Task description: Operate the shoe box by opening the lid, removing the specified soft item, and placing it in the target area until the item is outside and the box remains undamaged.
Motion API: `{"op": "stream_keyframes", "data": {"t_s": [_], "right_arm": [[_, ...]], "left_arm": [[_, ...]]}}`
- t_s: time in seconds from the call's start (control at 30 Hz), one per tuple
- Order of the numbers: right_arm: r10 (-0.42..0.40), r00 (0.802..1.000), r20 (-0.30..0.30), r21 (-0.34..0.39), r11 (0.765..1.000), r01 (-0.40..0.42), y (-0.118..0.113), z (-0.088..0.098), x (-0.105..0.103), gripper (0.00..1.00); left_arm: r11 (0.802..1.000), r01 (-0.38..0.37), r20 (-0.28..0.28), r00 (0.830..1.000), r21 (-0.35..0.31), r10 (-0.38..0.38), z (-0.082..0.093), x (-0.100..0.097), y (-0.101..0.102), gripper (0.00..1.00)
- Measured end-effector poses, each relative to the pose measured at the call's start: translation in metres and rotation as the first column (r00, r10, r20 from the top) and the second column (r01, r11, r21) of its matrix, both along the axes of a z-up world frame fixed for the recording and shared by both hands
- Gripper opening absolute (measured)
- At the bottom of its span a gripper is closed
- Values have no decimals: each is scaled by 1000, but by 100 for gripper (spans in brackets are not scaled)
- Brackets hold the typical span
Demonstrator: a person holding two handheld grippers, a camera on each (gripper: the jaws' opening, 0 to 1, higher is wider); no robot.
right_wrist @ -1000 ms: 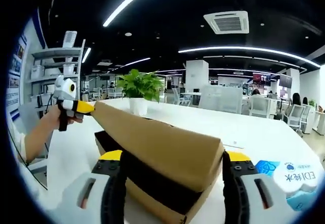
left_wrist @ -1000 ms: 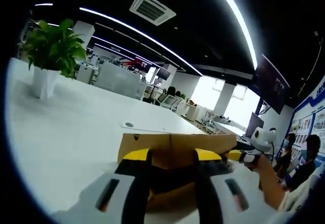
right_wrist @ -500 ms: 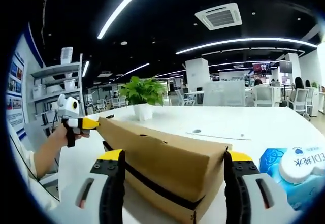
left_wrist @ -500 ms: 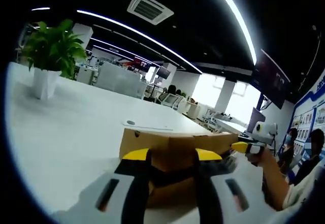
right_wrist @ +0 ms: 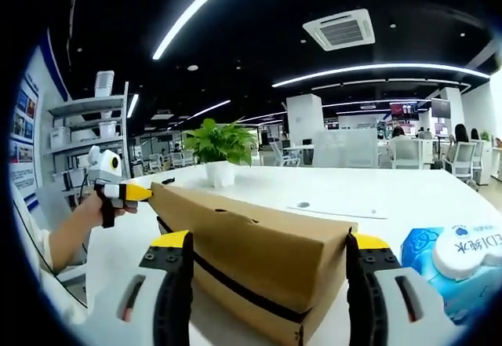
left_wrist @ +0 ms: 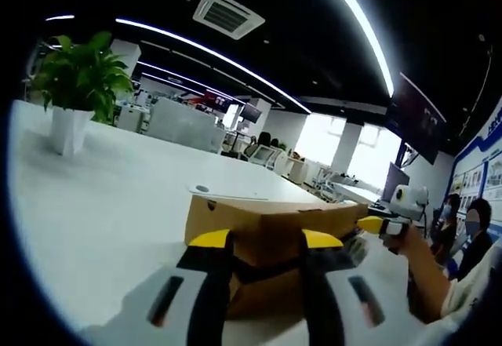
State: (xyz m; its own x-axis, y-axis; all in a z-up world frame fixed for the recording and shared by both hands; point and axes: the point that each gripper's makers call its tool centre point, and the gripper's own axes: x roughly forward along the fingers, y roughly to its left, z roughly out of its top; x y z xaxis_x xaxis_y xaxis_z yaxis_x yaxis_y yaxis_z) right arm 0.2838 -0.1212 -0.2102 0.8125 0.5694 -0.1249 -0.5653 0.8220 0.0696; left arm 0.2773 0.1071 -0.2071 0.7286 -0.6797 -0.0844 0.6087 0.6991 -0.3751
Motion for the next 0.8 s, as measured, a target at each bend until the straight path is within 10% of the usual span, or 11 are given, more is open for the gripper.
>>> {"op": "stream_keyframes", "data": {"t_s": [0.8], "right_arm": [[12,999,38,-97,995,-8,4,-19,-6,83]], "left_arm": [[997,-11,51,999,82,6,-21,-6,1,35]]}}
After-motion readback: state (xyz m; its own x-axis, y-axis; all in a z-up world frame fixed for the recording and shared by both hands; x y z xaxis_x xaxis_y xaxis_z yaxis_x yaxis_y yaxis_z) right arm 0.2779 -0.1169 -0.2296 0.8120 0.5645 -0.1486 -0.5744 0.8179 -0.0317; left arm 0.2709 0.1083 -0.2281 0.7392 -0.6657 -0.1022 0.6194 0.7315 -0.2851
